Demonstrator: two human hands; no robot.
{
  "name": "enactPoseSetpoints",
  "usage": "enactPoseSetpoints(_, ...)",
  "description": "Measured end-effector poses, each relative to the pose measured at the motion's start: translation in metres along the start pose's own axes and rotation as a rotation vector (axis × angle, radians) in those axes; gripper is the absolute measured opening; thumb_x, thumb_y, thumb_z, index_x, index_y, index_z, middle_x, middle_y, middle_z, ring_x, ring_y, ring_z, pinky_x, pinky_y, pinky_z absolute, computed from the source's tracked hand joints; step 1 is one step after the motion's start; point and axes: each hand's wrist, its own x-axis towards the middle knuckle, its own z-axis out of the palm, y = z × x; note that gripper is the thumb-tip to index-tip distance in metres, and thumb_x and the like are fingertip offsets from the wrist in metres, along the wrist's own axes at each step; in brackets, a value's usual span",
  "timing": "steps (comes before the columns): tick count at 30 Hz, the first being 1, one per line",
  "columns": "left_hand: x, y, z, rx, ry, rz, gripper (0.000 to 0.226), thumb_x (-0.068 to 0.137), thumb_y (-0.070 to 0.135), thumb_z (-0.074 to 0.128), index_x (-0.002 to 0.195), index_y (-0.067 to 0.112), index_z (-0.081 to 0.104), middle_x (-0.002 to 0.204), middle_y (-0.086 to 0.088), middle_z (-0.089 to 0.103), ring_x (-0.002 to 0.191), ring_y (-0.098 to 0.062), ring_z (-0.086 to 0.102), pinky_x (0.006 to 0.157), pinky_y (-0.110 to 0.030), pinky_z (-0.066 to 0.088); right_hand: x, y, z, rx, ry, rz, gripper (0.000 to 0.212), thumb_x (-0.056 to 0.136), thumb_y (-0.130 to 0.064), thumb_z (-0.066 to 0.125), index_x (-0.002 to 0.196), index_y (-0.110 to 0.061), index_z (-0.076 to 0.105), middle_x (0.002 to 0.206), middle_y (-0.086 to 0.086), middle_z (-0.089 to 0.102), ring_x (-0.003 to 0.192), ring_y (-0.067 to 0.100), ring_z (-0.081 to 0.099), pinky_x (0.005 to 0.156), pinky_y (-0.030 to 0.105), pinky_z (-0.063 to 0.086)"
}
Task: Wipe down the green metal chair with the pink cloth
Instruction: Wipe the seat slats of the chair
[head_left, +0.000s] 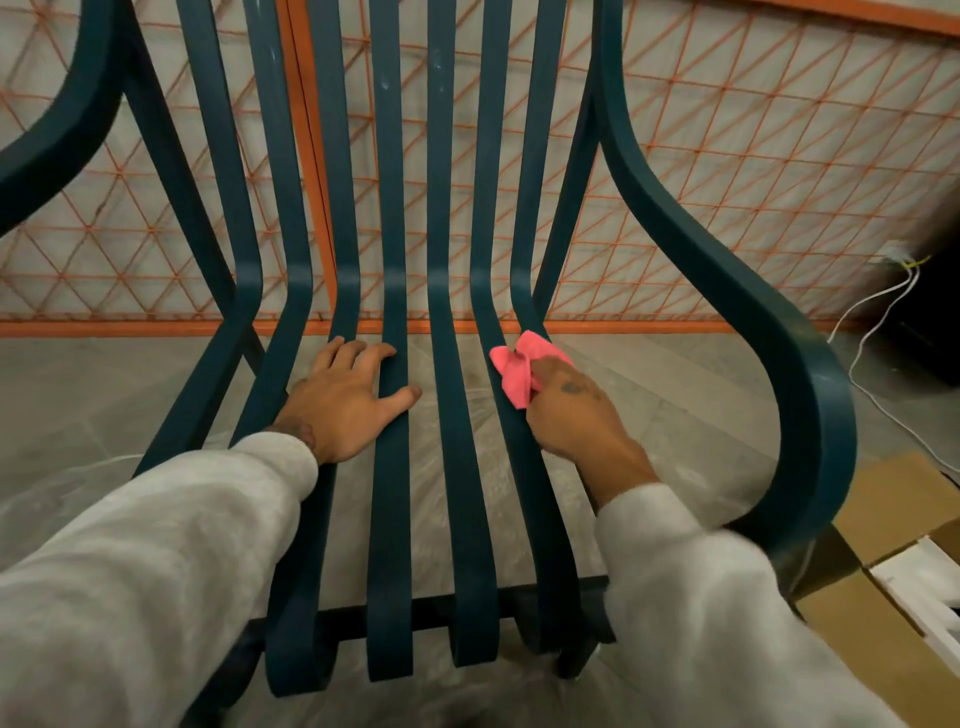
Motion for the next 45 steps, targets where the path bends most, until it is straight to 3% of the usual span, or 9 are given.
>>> enactPoseSetpoints(3, 0.0, 0.0, 0.0, 0.0, 0.0, 0.0, 0.073, 0.085, 0.074, 0.039, 0.146, 0.036, 0.025, 0.159, 0.004, 0.021, 0.15, -0.022, 0.004, 0.116, -0.056, 0.022, -0.049, 0.014, 0.001, -0.1, 0.006, -0.07, 0.039, 0.102, -0.019, 0.047, 0.139, -0.028, 0.045, 0.135, 0.002, 0.054, 0.122, 0.026, 0.054, 0.104, 0.042, 0.046)
enactPoseSetpoints(10, 0.0, 0.0, 0.0, 0.022, -0.003, -0.006, 0.075, 0.084, 0.076, 0.036, 0.146, 0.037, 0.024, 0.159, 0.004, 0.022, 0.149, -0.023, 0.005, 0.116, -0.056, 0.022, -0.127, 0.015, -0.039, 0.194, 0.003, -0.024, 0.022, 0.105, -0.028, 0.038, 0.122, -0.036, 0.05, 0.101, -0.01, 0.061, 0.081, 0.002, 0.056, 0.067, 0.012, 0.042)
enactPoseSetpoints(13, -0.001, 0.0, 0.0, 0.031, 0.005, -0.005, 0.075, 0.084, 0.077, 0.034, 0.146, 0.036, 0.024, 0.158, 0.004, 0.022, 0.149, -0.023, 0.005, 0.116, -0.056, 0.023, -0.133, 0.009, -0.007, -0.016, -0.053, -0.235, 0.031, 0.105, -0.032, 0.036, 0.132, -0.035, 0.051, 0.125, -0.01, 0.061, 0.108, 0.002, 0.059, 0.095, 0.024, 0.052)
enactPoseSetpoints(17, -0.002, 0.002, 0.001, 0.054, 0.026, -0.004, 0.073, 0.085, 0.075, 0.033, 0.147, 0.036, 0.024, 0.158, 0.005, 0.023, 0.15, -0.02, 0.004, 0.115, -0.055, 0.025, -0.102, 0.004, 0.027, -0.245, -0.173, -0.277, 0.068, 0.098, -0.018, 0.044, 0.159, -0.026, 0.013, 0.166, -0.001, 0.013, 0.153, 0.026, 0.011, 0.125, 0.04, 0.007)
enactPoseSetpoints(21, 0.002, 0.001, 0.001, 0.067, 0.004, -0.016, 0.074, 0.084, 0.076, 0.034, 0.147, 0.037, 0.022, 0.159, 0.005, 0.02, 0.15, -0.021, 0.003, 0.115, -0.056, 0.024, -0.028, -0.023, 0.022, -0.151, -0.19, -0.162, 0.059, 0.097, -0.013, 0.046, 0.149, -0.029, 0.026, 0.149, 0.005, 0.037, 0.138, 0.032, 0.035, 0.115, 0.055, 0.031)
enactPoseSetpoints(26, 0.003, 0.001, 0.002, 0.059, 0.006, -0.023, 0.073, 0.084, 0.076, 0.034, 0.146, 0.038, 0.023, 0.159, 0.005, 0.021, 0.15, -0.021, 0.003, 0.115, -0.055, 0.024, 0.069, -0.049, 0.02, -0.034, -0.217, -0.123, 0.009, 0.097, -0.031, 0.052, 0.105, -0.028, 0.05, 0.101, 0.002, 0.06, 0.103, 0.029, 0.062, 0.095, 0.053, 0.05)
enactPoseSetpoints(32, 0.004, 0.001, 0.0, 0.043, -0.011, -0.029, 0.074, 0.083, 0.075, 0.036, 0.146, 0.038, 0.024, 0.159, 0.004, 0.021, 0.15, -0.022, 0.003, 0.116, -0.055, 0.022, 0.126, -0.056, 0.033, -0.144, -0.184, -0.189, 0.027, 0.083, -0.049, 0.041, 0.103, -0.031, 0.048, 0.09, -0.004, 0.056, 0.096, 0.03, 0.062, 0.091, 0.056, 0.048)
enactPoseSetpoints(37, 0.004, 0.001, 0.0, 0.048, -0.026, -0.029, 0.074, 0.083, 0.076, 0.035, 0.146, 0.039, 0.023, 0.159, 0.004, 0.02, 0.15, -0.022, 0.003, 0.114, -0.058, 0.024, 0.101, -0.047, 0.028, -0.265, -0.174, -0.203, 0.023, 0.096, -0.023, 0.053, 0.119, -0.02, 0.056, 0.113, 0.004, 0.061, 0.099, 0.024, 0.055, 0.088, 0.039, 0.045)
enactPoseSetpoints(45, 0.001, 0.002, 0.0, 0.046, -0.017, -0.029, 0.072, 0.085, 0.074, 0.035, 0.146, 0.038, 0.023, 0.16, 0.003, 0.02, 0.15, -0.022, 0.003, 0.115, -0.057, 0.023, -0.049, 0.007, 0.04, -0.205, -0.128, -0.329, 0.058, 0.095, -0.028, 0.041, 0.152, -0.029, 0.026, 0.154, -0.003, 0.031, 0.141, 0.025, 0.033, 0.114, 0.054, 0.034)
